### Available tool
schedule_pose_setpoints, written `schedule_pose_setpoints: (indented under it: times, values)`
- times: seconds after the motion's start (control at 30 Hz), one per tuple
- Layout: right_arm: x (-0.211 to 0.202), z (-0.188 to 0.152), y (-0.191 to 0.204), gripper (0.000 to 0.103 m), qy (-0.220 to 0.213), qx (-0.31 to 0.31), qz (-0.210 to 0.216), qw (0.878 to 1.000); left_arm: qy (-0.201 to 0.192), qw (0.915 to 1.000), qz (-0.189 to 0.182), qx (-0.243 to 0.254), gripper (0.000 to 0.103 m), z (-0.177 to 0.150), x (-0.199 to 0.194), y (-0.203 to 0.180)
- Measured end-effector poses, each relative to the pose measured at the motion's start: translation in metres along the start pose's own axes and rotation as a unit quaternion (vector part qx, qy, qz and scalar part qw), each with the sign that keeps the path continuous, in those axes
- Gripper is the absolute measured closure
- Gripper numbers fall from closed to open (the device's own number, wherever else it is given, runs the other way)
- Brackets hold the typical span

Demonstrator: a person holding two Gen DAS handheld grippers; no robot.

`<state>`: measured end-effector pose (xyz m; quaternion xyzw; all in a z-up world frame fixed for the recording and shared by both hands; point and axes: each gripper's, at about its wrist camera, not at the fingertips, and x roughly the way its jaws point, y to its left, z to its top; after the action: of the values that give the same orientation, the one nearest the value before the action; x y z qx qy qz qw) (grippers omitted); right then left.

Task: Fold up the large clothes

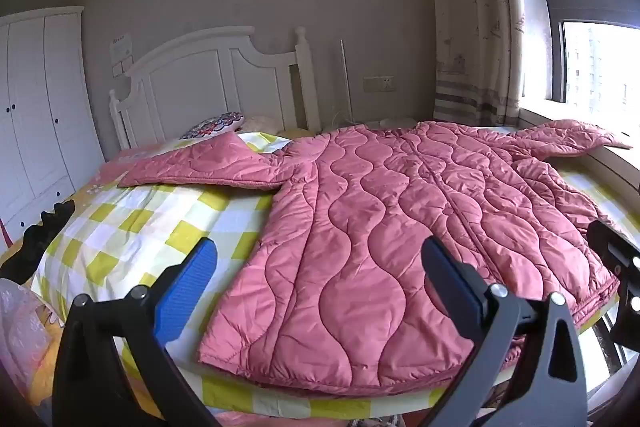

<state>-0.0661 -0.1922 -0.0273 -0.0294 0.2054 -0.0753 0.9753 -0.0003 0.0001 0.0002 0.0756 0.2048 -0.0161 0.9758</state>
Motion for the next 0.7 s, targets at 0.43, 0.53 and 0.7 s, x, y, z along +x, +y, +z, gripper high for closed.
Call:
schedule_pose_setpoints:
  times: [0.43, 0.53, 0.7]
  values:
    - [0.0009, 0.0011, 0.0001, 0.004, 0.006, 0.009, 0.012, 1.000, 0.005, 1.0000, -0.002, -0.007, 0.002, 0.0005, -0.0004, 0.0003]
    - [0.0051, -0.0014, 0.0019, 0.004, 0.008, 0.009, 0.013, 1.000, 0.006, 1.0000, -0.002, -0.008, 0.002, -0.0001, -0.0021, -0.0006]
    - [0.0036, -0.0051, 0.0019, 0.004, 0.008, 0.010, 0.016, 1.000, 0.009, 0.9999, -0.003, -0.009, 0.002, -0.0025, 0.0010, 0.0032]
